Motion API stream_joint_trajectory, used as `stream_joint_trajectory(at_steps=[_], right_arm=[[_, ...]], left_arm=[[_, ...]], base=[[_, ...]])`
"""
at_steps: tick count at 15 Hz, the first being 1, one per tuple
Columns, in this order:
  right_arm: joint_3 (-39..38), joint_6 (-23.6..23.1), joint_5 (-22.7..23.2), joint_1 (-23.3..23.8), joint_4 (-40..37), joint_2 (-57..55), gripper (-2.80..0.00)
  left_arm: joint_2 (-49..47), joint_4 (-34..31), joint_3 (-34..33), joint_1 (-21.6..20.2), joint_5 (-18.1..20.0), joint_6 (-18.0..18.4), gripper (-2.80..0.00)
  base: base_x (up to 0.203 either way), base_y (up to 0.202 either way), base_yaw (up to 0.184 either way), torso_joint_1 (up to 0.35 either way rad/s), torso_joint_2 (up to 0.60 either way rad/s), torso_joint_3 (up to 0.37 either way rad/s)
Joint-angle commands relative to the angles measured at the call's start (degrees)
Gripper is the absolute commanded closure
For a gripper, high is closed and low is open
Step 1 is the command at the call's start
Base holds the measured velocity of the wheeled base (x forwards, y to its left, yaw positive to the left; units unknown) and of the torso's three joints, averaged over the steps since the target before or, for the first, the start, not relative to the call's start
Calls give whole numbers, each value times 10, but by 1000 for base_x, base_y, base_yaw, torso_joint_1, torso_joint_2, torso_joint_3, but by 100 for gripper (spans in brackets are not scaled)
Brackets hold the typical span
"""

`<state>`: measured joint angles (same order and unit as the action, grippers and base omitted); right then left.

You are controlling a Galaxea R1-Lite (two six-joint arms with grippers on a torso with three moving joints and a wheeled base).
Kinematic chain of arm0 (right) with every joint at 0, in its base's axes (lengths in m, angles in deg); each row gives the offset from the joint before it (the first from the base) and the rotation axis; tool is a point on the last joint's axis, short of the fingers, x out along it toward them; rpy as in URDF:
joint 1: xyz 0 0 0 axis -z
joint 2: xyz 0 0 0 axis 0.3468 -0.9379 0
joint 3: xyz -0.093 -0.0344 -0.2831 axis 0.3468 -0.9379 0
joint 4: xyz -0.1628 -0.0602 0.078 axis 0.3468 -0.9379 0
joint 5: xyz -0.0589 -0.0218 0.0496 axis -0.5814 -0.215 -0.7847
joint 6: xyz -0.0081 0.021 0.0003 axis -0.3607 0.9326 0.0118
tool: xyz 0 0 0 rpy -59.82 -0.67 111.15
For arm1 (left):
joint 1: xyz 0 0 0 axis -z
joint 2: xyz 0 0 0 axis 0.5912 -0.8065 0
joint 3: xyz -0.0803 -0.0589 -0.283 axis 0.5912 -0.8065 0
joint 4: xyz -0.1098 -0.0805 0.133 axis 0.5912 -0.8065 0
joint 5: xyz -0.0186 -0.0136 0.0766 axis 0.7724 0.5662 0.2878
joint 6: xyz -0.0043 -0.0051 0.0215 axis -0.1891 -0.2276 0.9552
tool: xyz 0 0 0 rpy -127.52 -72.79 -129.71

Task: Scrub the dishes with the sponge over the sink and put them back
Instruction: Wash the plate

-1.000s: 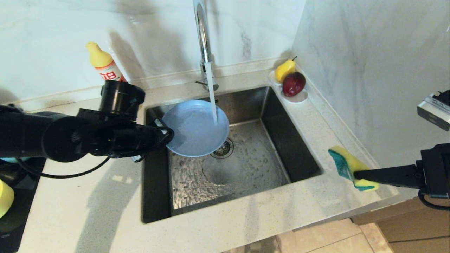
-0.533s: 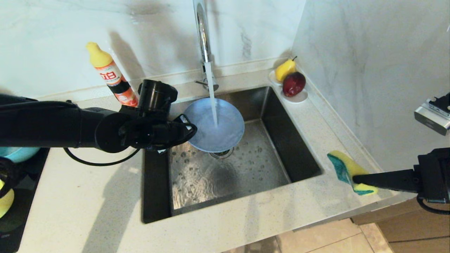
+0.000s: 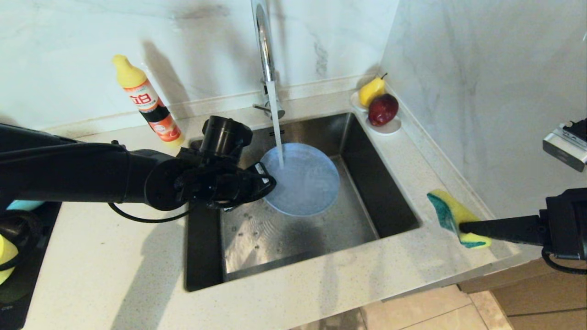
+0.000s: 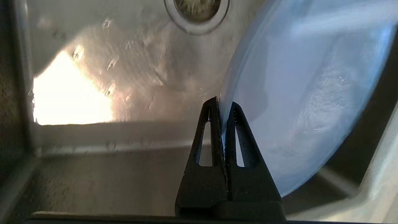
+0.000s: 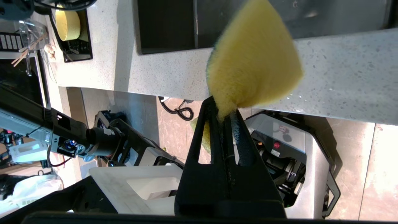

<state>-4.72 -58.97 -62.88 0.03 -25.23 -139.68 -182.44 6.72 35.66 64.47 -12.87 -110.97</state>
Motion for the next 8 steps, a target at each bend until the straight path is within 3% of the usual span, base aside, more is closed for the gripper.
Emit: stream_joint_trajectory(at_steps=[1,5,7,8], right_arm=[[-8,1,1,1,-1,5,0],[-57,2,2,23,21,-1,0],[-68,3,11,23,45,4,0],[-67,1,14,24,46,8,0]], left_arm=[[16,-8,-28,3,0,8,0],[91,-6,-112,-3,-11,37,0],[124,-1,-127,-29,-42,51,0],[140,9,-129,-37,-75,72,0]], base=[[0,0,0,0,0,0],[0,0,0,0,0,0],[0,0,0,0,0,0],[0,0,0,0,0,0]])
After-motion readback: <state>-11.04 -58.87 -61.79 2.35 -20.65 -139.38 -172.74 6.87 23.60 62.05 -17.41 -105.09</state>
